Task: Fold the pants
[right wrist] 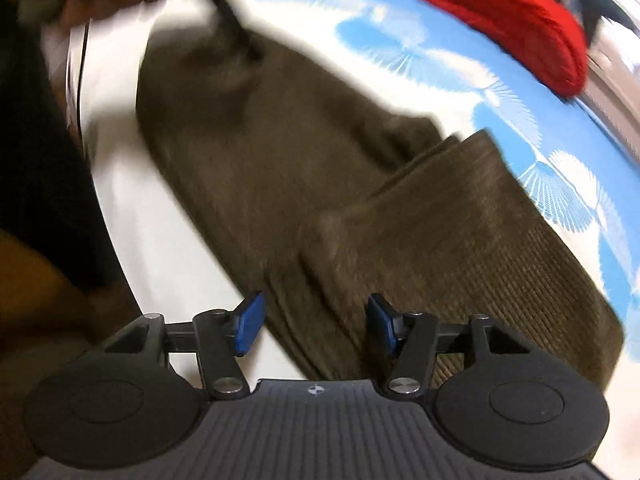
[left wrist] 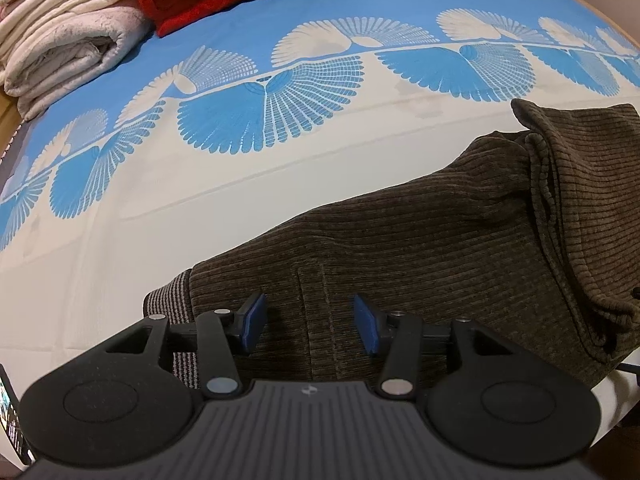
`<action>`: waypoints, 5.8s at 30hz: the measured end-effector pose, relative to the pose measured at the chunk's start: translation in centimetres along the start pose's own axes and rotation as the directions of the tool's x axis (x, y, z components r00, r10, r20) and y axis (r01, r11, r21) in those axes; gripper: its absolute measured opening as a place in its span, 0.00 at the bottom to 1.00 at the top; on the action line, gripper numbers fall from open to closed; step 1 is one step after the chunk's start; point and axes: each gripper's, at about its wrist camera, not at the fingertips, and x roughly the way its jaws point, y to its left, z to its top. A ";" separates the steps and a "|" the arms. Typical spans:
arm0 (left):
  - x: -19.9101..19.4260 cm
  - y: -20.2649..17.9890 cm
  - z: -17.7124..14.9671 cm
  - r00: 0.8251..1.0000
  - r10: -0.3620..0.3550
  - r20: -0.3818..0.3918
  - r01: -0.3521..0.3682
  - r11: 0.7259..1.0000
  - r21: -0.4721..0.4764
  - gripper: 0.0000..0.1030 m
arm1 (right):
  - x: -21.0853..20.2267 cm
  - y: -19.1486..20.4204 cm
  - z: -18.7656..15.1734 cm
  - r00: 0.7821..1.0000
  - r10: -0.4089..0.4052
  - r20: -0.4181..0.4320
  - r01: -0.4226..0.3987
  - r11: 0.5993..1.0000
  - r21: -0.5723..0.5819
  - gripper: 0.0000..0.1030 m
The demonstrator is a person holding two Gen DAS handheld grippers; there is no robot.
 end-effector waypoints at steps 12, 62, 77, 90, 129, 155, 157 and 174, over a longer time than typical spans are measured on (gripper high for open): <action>-0.1 0.1 0.0 1.000 -0.001 0.003 0.001 1.000 -0.005 0.52 | -3.8 -2.3 0.8 0.996 0.014 0.091 -0.022 0.996 0.085 0.19; -8.5 -5.7 -1.5 0.977 -0.144 0.158 0.139 0.989 0.041 0.57 | -12.6 -10.8 -7.7 0.951 -0.294 0.097 0.181 0.782 0.597 0.70; -4.6 -9.7 -2.9 0.961 -0.273 0.049 0.275 0.960 -0.045 0.59 | -7.9 -15.1 -16.8 0.948 -0.305 -0.090 0.188 0.310 0.932 0.66; -4.8 -12.7 -2.3 0.909 -0.411 0.068 0.411 0.912 0.014 0.58 | -6.9 -16.1 -17.9 0.956 -0.268 -0.123 0.187 0.228 0.955 0.72; -9.6 -13.2 0.0 0.729 -0.598 0.332 0.643 0.765 -0.035 0.89 | -10.2 1.3 -5.5 0.795 -0.432 0.425 0.354 0.900 0.254 0.28; -5.4 -14.4 1.5 0.840 -0.494 0.222 0.527 0.841 -0.124 0.40 | -8.8 5.1 -3.9 0.828 -0.344 0.442 0.328 0.938 0.114 0.28; -5.1 -14.7 1.4 0.854 -0.482 0.197 0.507 0.857 -0.099 0.22 | -8.7 4.9 -3.5 0.832 -0.351 0.429 0.324 0.936 0.137 0.29; -6.5 8.0 -5.3 0.955 -0.183 0.233 0.261 0.893 -0.368 0.17 | -9.1 -4.5 -0.3 0.889 -0.127 0.439 -0.206 0.746 0.634 0.73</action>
